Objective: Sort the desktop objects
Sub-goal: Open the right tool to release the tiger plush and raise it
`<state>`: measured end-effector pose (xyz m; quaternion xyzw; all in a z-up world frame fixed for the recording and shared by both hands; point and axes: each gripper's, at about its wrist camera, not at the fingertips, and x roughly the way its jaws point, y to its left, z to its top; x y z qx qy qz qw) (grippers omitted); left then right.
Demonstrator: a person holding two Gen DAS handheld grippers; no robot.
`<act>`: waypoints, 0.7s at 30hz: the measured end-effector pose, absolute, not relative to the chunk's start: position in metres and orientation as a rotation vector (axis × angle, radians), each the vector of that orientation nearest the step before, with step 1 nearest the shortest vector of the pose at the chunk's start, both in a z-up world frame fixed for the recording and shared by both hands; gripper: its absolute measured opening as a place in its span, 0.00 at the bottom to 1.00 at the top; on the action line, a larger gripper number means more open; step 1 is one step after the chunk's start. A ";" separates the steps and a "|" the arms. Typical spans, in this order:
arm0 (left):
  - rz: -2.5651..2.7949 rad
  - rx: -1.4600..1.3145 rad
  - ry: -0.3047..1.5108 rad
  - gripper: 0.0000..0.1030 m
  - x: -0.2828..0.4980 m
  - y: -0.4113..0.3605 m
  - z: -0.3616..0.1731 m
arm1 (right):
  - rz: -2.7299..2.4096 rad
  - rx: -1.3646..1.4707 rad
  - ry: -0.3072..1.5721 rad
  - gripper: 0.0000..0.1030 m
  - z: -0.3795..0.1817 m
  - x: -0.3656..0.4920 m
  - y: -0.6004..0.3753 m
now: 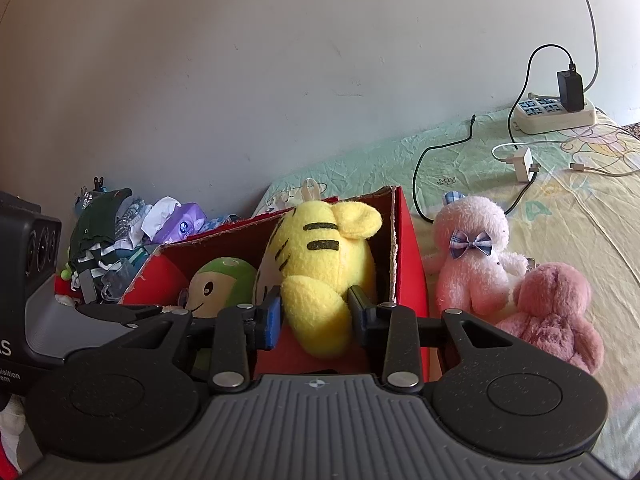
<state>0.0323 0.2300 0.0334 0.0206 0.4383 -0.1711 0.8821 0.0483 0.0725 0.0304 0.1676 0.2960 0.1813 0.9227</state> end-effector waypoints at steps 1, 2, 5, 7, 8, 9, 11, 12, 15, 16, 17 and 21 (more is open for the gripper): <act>-0.353 0.044 0.915 1.00 0.032 0.230 0.033 | 0.373 0.344 0.607 0.35 0.030 0.048 0.072; -0.349 0.045 0.918 1.00 0.033 0.230 0.033 | 0.373 0.345 0.606 0.35 0.030 0.048 0.072; -0.339 0.033 0.925 1.00 0.032 0.229 0.032 | 0.377 0.342 0.602 0.35 0.030 0.048 0.072; -0.328 0.034 0.923 1.00 0.031 0.228 0.031 | 0.380 0.331 0.597 0.35 0.030 0.047 0.072; -0.324 0.037 0.920 1.00 0.030 0.226 0.031 | 0.381 0.330 0.595 0.35 0.029 0.046 0.072; -0.321 0.037 0.919 1.00 0.029 0.226 0.031 | 0.383 0.333 0.592 0.35 0.029 0.046 0.072; -0.321 0.033 0.921 1.00 0.029 0.226 0.031 | 0.384 0.337 0.584 0.35 0.028 0.046 0.071; -0.321 0.033 0.921 1.00 0.028 0.226 0.031 | 0.385 0.338 0.578 0.35 0.028 0.045 0.071; -0.314 0.034 0.927 1.00 0.028 0.224 0.030 | 0.396 0.347 0.565 0.35 0.026 0.044 0.069; -0.310 0.032 0.930 1.00 0.028 0.224 0.030 | 0.403 0.349 0.562 0.35 0.026 0.044 0.068; -0.306 0.031 0.934 1.00 0.028 0.223 0.029 | 0.410 0.351 0.560 0.35 0.025 0.044 0.067; -0.272 0.025 0.943 1.00 0.027 0.218 0.027 | 0.445 0.351 0.549 0.35 0.024 0.044 0.064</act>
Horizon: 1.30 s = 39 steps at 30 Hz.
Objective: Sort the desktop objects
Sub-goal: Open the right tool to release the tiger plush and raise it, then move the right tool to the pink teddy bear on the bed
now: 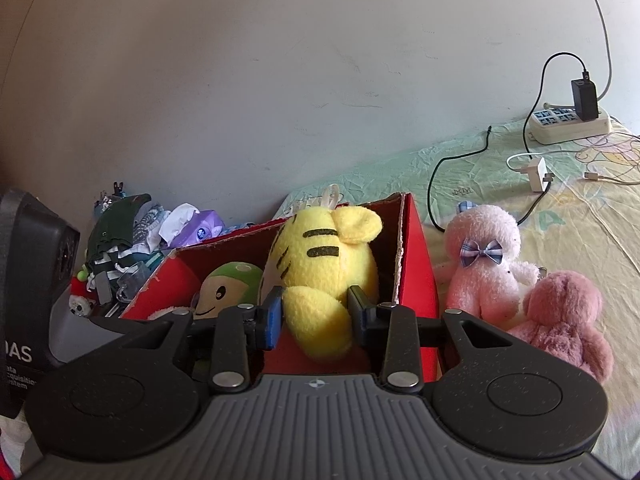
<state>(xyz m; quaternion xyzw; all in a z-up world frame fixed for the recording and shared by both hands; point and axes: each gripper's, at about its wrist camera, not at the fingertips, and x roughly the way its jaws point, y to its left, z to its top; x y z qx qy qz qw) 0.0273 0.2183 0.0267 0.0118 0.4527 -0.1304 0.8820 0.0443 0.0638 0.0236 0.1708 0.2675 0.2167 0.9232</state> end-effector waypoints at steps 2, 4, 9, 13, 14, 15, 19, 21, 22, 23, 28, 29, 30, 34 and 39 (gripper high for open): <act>-0.257 0.020 0.945 1.00 0.026 0.216 0.025 | 0.460 0.350 0.538 0.35 0.023 0.043 0.063; -0.248 -0.005 0.956 1.00 0.026 0.217 0.023 | 0.477 0.358 0.529 0.35 0.021 0.043 0.060; -0.205 -0.057 0.959 1.00 0.022 0.215 0.021 | 0.545 0.374 0.529 0.36 0.020 0.046 0.052; -0.157 -0.064 0.949 1.00 0.019 0.210 0.028 | 0.606 0.437 0.536 0.42 0.021 0.048 0.037; -0.143 -0.061 0.938 1.00 0.017 0.208 0.032 | 0.616 0.472 0.529 0.42 0.021 0.048 0.029; -0.128 -0.057 0.923 0.99 0.015 0.207 0.037 | 0.626 0.511 0.520 0.42 0.023 0.048 0.020; -0.072 -0.041 0.853 0.99 0.009 0.200 0.060 | 0.635 0.607 0.472 0.42 0.031 0.050 -0.021; -0.080 -0.040 0.807 0.99 0.004 0.192 0.074 | 0.592 0.627 0.481 0.42 0.029 0.054 -0.042; -0.094 -0.038 0.782 0.99 0.003 0.184 0.081 | 0.568 0.642 0.491 0.42 0.026 0.056 -0.054; -0.111 -0.037 0.760 0.99 0.001 0.177 0.087 | 0.543 0.657 0.507 0.42 0.021 0.058 -0.065; -0.263 -0.041 0.699 0.99 -0.001 0.135 0.104 | 0.446 0.695 0.612 0.44 -0.008 0.067 -0.108; -0.294 -0.040 0.704 0.99 0.000 0.125 0.102 | 0.440 0.697 0.630 0.44 -0.012 0.068 -0.113; -0.324 -0.038 0.712 0.99 0.002 0.114 0.101 | 0.436 0.700 0.649 0.45 -0.017 0.069 -0.118; -0.414 -0.003 0.755 0.99 0.006 0.070 0.085 | 0.432 0.764 0.720 0.45 -0.034 0.078 -0.135; -0.416 0.046 0.826 0.99 0.020 0.042 0.054 | 0.429 0.847 0.797 0.47 -0.054 0.088 -0.157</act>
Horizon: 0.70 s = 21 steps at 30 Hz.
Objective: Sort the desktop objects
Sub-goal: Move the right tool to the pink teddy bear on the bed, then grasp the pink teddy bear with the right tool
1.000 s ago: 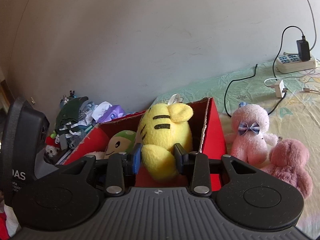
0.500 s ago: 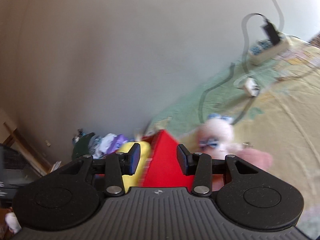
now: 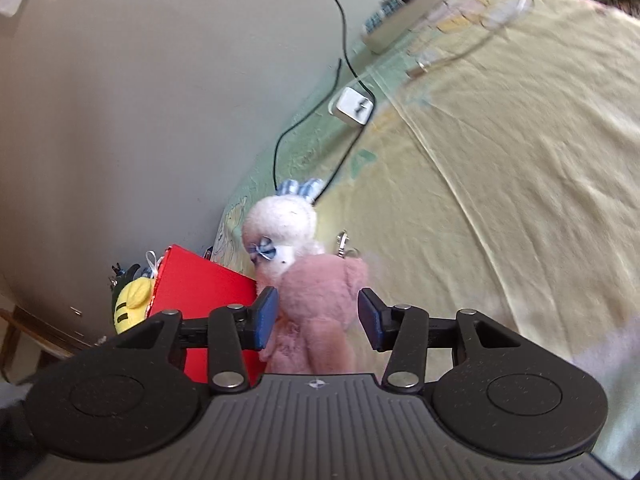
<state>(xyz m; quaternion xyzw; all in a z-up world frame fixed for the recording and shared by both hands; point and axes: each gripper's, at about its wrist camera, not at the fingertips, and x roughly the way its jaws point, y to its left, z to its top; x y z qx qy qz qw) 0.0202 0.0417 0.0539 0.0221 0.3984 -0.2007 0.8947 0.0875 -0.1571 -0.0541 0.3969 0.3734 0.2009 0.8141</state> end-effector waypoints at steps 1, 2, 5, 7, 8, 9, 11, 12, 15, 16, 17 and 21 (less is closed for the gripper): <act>-0.410 0.053 0.837 0.99 0.024 0.039 0.048 | 0.434 0.856 0.803 0.47 -0.057 0.089 -0.160; -0.416 0.063 0.840 0.99 0.026 0.036 0.043 | 0.440 0.861 0.813 0.47 -0.059 0.089 -0.163; -0.397 0.088 0.880 0.99 0.035 0.027 0.023 | 0.470 0.890 0.855 0.47 -0.068 0.097 -0.167; -0.375 0.085 0.919 0.99 0.041 0.026 0.008 | 0.497 0.913 0.876 0.47 -0.072 0.101 -0.169; -0.358 0.085 0.937 0.99 0.044 0.027 0.002 | 0.511 0.914 0.887 0.47 -0.073 0.104 -0.168; -0.341 0.083 0.954 0.99 0.047 0.027 -0.004 | 0.527 0.911 0.902 0.48 -0.074 0.107 -0.167; -0.309 0.061 0.988 0.99 0.053 0.031 -0.015 | 0.559 0.915 0.932 0.48 -0.079 0.114 -0.163; -0.293 0.052 1.001 0.99 0.056 0.032 -0.019 | 0.576 0.918 0.946 0.48 -0.080 0.117 -0.161; -0.244 0.075 1.007 0.99 0.060 0.031 -0.028 | 0.616 0.903 0.972 0.48 -0.083 0.125 -0.154; -0.235 0.088 1.010 0.99 0.062 0.030 -0.029 | 0.627 0.898 0.979 0.48 -0.084 0.129 -0.152; -0.228 0.096 1.012 0.99 0.064 0.030 -0.031 | 0.639 0.898 0.985 0.48 -0.086 0.131 -0.149; -0.212 0.120 1.028 0.99 0.068 0.028 -0.038 | 0.685 0.909 0.997 0.48 -0.089 0.142 -0.141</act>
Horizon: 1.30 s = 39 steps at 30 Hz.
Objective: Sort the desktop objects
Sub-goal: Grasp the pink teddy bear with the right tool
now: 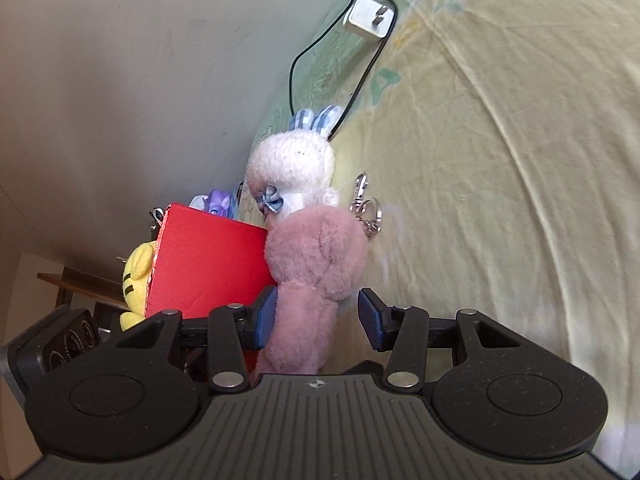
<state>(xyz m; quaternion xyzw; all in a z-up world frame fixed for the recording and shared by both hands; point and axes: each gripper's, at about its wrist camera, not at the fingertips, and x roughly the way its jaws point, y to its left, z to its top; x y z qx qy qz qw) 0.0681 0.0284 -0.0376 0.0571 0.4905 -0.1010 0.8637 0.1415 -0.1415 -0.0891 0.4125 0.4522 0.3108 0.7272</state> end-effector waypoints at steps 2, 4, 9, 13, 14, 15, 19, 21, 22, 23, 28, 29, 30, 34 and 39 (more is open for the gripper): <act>-0.204 0.130 1.038 0.99 0.070 0.027 -0.042 | 0.708 0.898 1.004 0.45 -0.089 0.145 -0.136; -0.198 0.129 1.054 0.98 0.074 0.027 -0.046 | 0.729 0.866 1.012 0.41 -0.090 0.148 -0.130; -0.193 0.103 1.058 0.98 0.077 0.029 -0.048 | 0.748 0.890 1.025 0.38 -0.094 0.152 -0.132; -0.193 0.091 1.062 0.97 0.077 0.029 -0.048 | 0.744 0.927 1.049 0.33 -0.096 0.151 -0.135; -0.193 0.090 1.063 0.96 0.077 0.029 -0.047 | 0.737 0.938 1.053 0.32 -0.096 0.149 -0.136; -0.194 0.090 1.064 0.96 0.076 0.028 -0.046 | 0.732 0.941 1.056 0.32 -0.095 0.148 -0.138; -0.204 0.098 1.068 0.95 0.073 0.022 -0.044 | 0.712 0.914 1.053 0.32 -0.087 0.140 -0.142; -0.211 0.115 1.075 0.94 0.072 0.016 -0.044 | 0.696 0.905 1.049 0.32 -0.084 0.135 -0.145; -0.216 0.120 1.080 0.94 0.071 0.013 -0.044 | 0.685 0.905 1.046 0.32 -0.083 0.132 -0.147; -0.222 0.123 1.086 0.94 0.071 0.010 -0.043 | 0.674 0.907 1.043 0.32 -0.082 0.129 -0.150; -0.260 0.114 1.108 0.90 0.068 -0.001 -0.040 | 0.620 0.917 1.018 0.32 -0.078 0.113 -0.162; -0.267 0.113 1.113 0.90 0.067 -0.003 -0.039 | 0.611 0.918 1.014 0.32 -0.077 0.109 -0.164; -0.273 0.117 1.119 0.90 0.066 -0.006 -0.039 | 0.602 0.918 1.011 0.32 -0.077 0.105 -0.166; -0.293 0.163 1.134 0.89 0.058 -0.019 -0.040 | 0.564 0.924 0.997 0.32 -0.076 0.090 -0.172; -0.329 0.198 1.136 0.89 0.049 -0.031 -0.040 | 0.520 0.925 0.980 0.32 -0.073 0.074 -0.179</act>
